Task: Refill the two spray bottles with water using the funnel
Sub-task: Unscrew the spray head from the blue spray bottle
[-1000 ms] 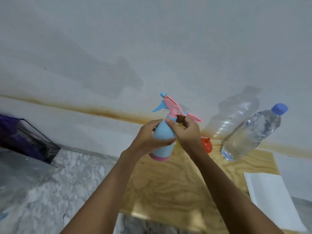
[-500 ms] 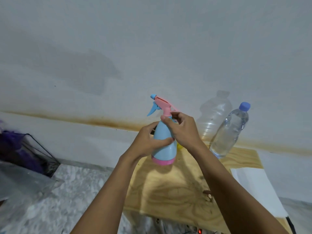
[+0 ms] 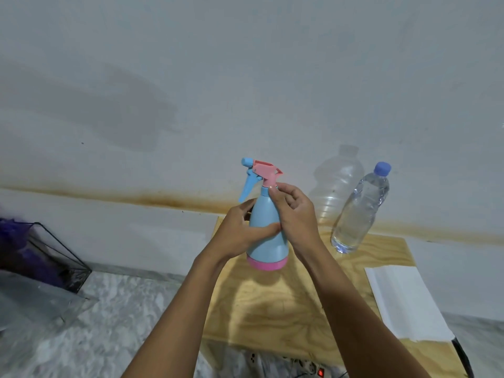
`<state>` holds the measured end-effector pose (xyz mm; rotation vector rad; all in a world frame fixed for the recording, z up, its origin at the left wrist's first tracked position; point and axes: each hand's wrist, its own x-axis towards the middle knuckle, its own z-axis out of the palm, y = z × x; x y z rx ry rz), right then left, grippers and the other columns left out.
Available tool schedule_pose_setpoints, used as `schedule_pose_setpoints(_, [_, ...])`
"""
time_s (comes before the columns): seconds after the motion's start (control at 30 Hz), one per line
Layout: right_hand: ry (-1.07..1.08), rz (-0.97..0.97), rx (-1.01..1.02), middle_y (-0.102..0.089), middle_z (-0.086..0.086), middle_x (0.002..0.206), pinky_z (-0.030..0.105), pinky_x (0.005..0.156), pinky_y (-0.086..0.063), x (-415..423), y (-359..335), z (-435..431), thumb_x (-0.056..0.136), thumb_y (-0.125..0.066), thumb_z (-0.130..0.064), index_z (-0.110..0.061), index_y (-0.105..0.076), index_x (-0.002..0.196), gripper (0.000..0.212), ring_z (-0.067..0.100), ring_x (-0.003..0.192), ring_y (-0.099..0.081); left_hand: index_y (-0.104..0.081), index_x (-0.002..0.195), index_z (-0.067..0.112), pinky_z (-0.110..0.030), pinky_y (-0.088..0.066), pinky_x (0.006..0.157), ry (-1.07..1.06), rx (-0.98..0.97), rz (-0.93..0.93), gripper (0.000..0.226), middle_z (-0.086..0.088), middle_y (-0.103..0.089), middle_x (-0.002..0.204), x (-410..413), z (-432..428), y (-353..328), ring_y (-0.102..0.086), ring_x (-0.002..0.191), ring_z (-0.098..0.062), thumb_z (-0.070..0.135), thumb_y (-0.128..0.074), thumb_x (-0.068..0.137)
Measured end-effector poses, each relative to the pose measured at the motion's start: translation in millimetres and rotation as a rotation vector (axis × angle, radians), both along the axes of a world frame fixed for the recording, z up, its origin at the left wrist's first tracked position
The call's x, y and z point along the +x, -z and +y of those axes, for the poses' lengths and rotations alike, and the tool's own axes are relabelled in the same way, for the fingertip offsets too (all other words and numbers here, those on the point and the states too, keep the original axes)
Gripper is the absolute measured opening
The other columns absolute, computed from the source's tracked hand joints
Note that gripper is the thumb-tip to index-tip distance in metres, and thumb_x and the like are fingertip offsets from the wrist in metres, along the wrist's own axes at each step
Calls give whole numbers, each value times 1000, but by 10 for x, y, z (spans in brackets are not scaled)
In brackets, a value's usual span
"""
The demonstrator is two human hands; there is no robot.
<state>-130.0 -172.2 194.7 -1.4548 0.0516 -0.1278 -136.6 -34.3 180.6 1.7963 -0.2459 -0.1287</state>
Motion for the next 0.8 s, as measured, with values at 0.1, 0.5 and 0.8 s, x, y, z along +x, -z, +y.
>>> schedule_pose_setpoints(0.1, [10,-35,-55,-76,-3,100,39,87,-58,-50,-5,7,92,-69,-34,-21,-69,106,19,13,93,-72,-68,113,31,-45,-59,88,-17,-11,16,42,9,-73,109,-20,7,24,-69,103,-11,38,-82,74])
schedule_pose_setpoints(0.5, [113,-116,-97,-73,0,104,48,91,-56,-121,11,97,84,-73,-44,-27,-66,111,33,18,101,-70,-70,109,30,-44,-61,82,-24,-45,-28,36,6,-74,103,-82,-36,-36,-70,98,-15,31,-82,75])
schedule_pose_setpoints(0.8, [119,-127,-130,-73,-9,110,44,102,-51,-142,-52,167,88,-71,-42,-32,-67,116,30,8,108,-66,-69,109,32,-36,-61,80,-53,-45,-53,35,9,-74,101,-119,-1,-59,-69,97,-13,31,-82,76])
